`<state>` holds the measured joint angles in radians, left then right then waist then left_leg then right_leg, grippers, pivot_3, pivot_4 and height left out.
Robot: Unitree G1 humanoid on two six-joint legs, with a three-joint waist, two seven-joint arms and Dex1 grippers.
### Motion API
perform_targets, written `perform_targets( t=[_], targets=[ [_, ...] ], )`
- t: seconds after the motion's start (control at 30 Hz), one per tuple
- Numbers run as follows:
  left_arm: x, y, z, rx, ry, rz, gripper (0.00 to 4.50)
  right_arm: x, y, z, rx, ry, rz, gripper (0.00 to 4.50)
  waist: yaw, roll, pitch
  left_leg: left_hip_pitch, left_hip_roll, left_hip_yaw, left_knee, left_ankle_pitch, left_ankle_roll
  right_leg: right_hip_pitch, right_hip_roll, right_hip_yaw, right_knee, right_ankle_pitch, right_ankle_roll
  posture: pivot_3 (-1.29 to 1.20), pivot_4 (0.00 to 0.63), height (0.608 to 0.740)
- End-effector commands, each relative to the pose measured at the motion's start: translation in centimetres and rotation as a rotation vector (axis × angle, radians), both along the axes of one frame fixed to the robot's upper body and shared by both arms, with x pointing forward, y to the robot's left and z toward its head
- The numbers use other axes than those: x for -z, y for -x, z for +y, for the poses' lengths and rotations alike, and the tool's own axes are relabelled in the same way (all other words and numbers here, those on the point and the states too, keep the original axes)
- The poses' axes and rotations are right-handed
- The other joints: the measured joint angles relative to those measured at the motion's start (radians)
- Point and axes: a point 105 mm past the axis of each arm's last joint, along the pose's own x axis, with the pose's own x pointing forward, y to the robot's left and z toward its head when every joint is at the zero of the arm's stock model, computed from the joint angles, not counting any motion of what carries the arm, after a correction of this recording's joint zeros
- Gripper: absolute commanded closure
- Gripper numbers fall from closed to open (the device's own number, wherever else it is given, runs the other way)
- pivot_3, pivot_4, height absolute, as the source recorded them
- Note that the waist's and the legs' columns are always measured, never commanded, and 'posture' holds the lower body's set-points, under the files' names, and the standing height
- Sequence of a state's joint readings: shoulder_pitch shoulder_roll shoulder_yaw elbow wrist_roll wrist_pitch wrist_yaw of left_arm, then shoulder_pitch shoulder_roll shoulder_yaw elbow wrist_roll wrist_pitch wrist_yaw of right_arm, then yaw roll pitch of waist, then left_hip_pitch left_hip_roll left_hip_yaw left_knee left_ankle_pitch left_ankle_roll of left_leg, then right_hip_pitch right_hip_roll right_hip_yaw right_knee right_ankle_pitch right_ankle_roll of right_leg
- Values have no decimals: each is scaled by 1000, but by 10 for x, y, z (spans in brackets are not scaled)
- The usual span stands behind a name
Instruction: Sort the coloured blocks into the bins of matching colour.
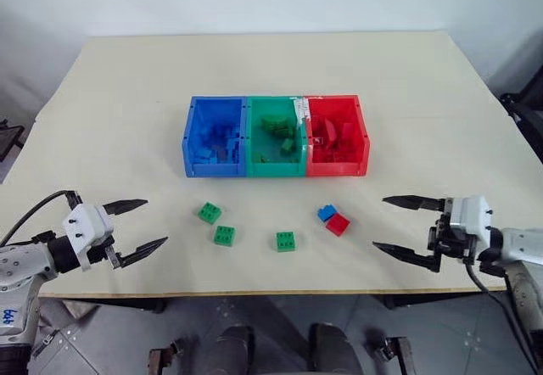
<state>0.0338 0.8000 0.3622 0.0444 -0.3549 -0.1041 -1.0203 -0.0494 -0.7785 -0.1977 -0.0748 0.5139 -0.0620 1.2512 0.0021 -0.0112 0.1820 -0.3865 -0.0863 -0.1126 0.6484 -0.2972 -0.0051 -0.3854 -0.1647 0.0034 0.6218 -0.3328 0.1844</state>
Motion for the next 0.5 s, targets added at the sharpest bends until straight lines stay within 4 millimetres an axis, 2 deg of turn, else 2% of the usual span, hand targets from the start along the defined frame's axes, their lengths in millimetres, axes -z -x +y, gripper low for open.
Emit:
perform_targets(
  t=[0.03, 0.13, 0.23, 0.33, 0.4, 0.5],
  targets=[
    [-5, -3, -13, 34, 12, -21, 7, -6, 2, -1, 22, -9, -36, 0, 1, 0, 0, 0, 0, 0, 0, 0, 0, 0, 0, 0, 0, 0, 0, 0, 150, 740],
    [-2, -1, -36, 110, 43, 14, 7, -5, 7, -13, 94, -24, -29, 0, 4, 0, 0, 0, 0, -1, 0, 0, 0, 0, 0, 0, 0, 0, 0, 0, 150, 740],
    [-4, 5, -68, 256, 67, 32, 7, 0, 19, -32, 172, 1, -13, 0, 10, 0, 0, 0, 0, -1, 0, 0, 0, 0, 0, 0, 0, 0, 0, 0, 150, 740],
    [-9, 2, -99, 359, 95, 8, 7, 8, 29, -46, 240, 41, 21, 0, 16, 0, 0, 0, 0, 0, 0, 0, 0, 1, 0, 0, 0, 0, 0, 0, 150, 740],
    [-8, 5, -117, 446, 80, 4, 7, 13, 31, -49, 272, 54, 45, 0, 20, 0, 0, 0, -1, 0, 1, 0, 0, 1, 1, 0, 0, 0, 0, 0, 150, 740],
    [-9, 6, -125, 490, 88, 13, 7, 17, 28, -39, 290, 32, 73, 0, 11, 1, -1, 1, -3, 1, 1, 0, 0, 2, 1, 0, 0, 0, 0, 0, 150, 740]
  ],
)
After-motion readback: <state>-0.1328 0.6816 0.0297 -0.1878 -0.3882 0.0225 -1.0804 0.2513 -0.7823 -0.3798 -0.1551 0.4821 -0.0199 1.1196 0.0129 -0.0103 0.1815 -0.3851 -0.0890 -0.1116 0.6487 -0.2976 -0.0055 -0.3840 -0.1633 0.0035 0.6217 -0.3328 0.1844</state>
